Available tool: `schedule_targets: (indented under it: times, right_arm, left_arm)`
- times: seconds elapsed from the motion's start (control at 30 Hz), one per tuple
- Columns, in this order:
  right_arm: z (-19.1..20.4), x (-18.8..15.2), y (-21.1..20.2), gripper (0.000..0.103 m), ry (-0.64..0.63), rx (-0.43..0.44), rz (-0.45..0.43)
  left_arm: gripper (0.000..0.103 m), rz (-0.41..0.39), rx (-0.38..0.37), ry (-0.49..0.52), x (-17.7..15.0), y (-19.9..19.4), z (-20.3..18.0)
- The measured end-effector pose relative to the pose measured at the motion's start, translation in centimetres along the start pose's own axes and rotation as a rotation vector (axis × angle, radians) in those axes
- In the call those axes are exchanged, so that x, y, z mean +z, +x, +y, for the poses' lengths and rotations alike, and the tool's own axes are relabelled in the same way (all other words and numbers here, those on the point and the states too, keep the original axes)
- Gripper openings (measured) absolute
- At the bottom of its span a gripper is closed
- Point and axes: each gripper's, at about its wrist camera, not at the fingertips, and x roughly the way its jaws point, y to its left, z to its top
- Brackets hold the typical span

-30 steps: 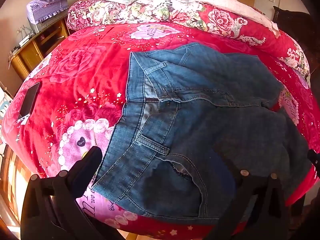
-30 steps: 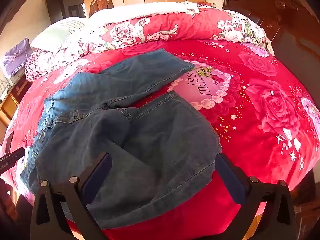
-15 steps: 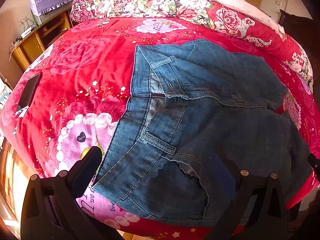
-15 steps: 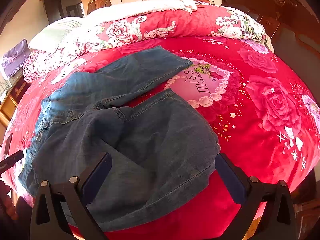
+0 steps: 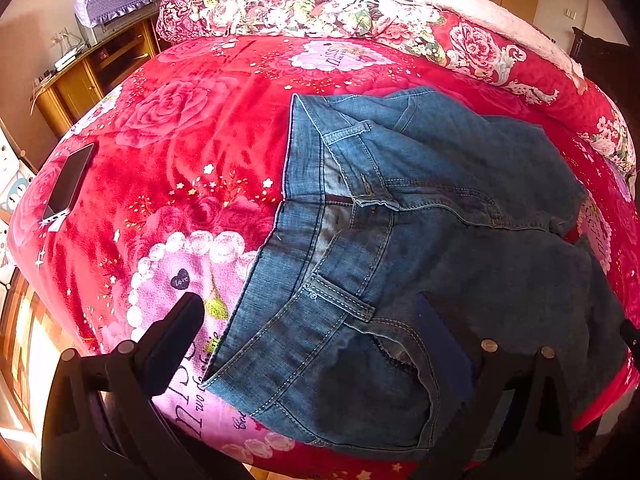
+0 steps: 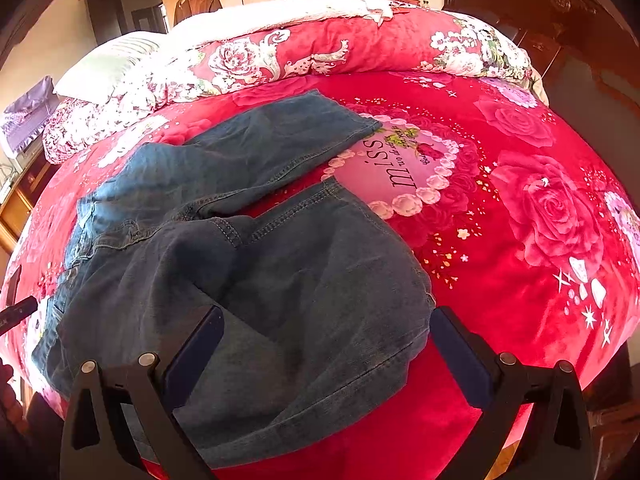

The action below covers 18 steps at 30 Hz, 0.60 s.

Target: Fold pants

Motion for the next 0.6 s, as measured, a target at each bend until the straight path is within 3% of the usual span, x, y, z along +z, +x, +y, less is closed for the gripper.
schedule_targets:
  times: [0.33,0.6]
  right_arm:
    - [-1.0,0.3,0.1,0.103,0.011,0.001,-0.012]
    - [-2.0,0.1,-0.1,0.103,0.038,0.003,-0.012]
  left_arm:
    - [0.103,-0.042,0.017,0.039,-0.6,-0.9,-1.2]
    - [0.103,-0.033,0.010,0.052,-0.4,-0.8,-1.8]
